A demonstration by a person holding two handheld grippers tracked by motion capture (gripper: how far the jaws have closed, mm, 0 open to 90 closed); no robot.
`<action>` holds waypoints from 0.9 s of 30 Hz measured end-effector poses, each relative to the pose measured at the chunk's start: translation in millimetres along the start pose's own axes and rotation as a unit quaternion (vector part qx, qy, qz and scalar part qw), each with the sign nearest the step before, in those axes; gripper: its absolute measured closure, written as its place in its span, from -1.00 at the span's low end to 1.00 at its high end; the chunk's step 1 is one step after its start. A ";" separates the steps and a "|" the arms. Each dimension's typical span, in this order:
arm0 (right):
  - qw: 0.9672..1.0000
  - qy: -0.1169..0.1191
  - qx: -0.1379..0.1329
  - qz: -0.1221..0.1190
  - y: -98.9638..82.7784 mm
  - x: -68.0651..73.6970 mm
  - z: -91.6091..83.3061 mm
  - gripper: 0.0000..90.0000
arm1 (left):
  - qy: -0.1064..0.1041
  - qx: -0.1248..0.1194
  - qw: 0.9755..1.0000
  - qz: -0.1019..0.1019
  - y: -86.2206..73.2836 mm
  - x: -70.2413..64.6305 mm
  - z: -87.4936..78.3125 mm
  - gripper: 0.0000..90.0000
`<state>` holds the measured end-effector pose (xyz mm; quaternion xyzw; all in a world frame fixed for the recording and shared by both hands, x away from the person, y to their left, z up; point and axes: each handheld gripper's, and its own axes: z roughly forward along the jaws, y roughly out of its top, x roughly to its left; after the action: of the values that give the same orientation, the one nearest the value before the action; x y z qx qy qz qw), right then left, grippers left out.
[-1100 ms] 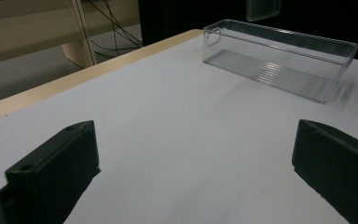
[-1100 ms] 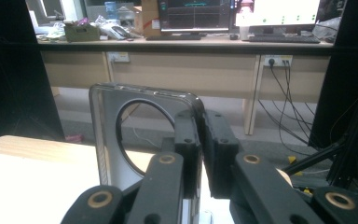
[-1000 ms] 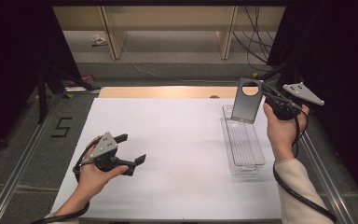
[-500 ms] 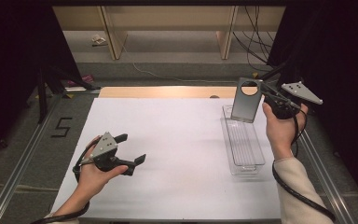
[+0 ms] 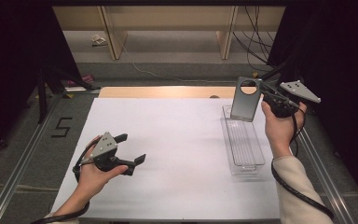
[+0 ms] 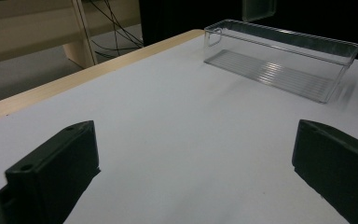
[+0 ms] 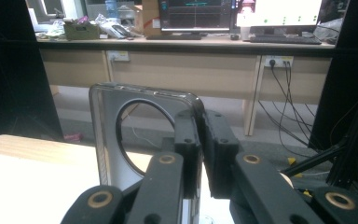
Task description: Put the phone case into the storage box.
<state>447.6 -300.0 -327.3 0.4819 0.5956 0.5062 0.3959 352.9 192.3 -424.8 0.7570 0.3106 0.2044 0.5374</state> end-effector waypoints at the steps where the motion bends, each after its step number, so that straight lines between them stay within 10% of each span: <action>1: 1.000 0.000 0.000 -0.001 -0.1 0.3 0.5 0.90 | 0.000 0.000 1.000 -0.001 0.0 0.1 -0.1 -1.00; 27: 1.000 -0.001 0.003 -0.002 -1.4 0.5 8.6 0.89 | 0.000 0.000 1.000 -0.001 0.0 0.4 0.0 -1.00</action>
<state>455.5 -297.7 -330.2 0.4824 0.5980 0.5029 0.3959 353.2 192.6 -424.8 0.7568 0.3112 0.2038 0.5375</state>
